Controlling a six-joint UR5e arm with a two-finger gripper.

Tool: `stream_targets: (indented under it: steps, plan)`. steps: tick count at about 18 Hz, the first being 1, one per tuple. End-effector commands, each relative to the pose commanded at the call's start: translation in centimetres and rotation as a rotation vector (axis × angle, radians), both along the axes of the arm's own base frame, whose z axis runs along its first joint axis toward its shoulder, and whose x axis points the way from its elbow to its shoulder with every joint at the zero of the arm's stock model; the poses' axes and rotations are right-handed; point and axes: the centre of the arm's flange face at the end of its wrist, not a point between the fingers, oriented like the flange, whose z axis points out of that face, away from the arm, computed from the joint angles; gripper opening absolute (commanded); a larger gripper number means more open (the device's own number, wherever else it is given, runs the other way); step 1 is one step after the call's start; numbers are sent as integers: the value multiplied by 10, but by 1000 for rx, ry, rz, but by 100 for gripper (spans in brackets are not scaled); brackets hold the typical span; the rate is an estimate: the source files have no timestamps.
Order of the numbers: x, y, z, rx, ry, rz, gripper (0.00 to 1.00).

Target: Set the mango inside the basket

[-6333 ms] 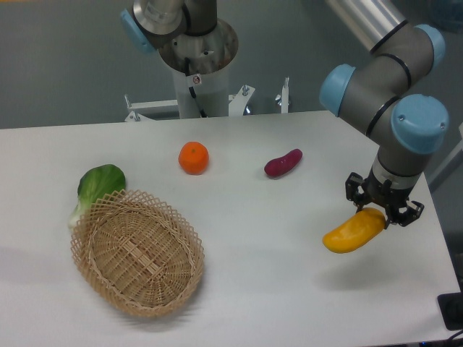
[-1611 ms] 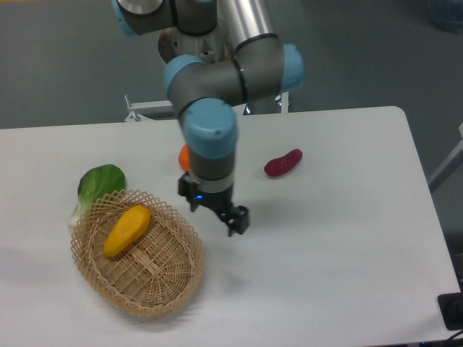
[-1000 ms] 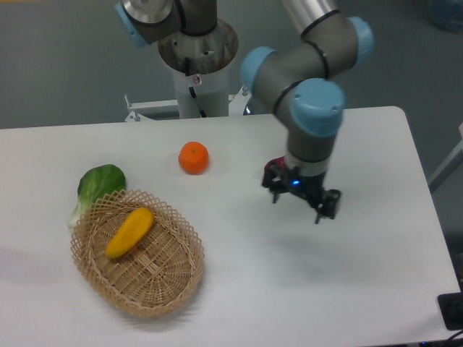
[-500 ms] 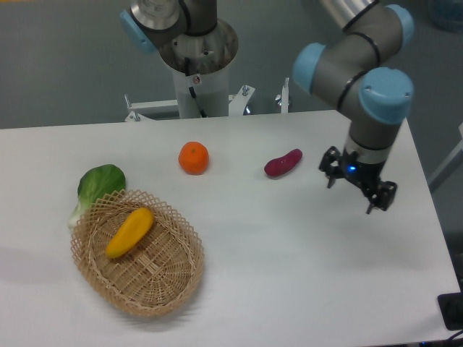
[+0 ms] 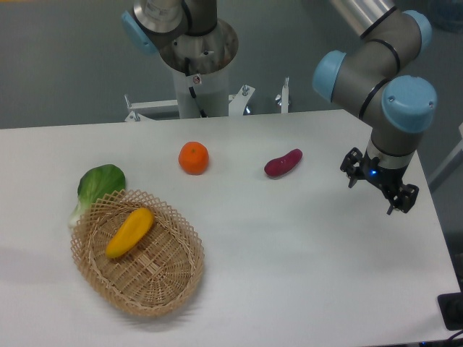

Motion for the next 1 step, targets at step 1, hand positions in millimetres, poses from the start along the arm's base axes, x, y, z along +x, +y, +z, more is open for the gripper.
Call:
stream_targets:
  steps: [1]
  plan:
    - [0,0,1,2,4,0,100]
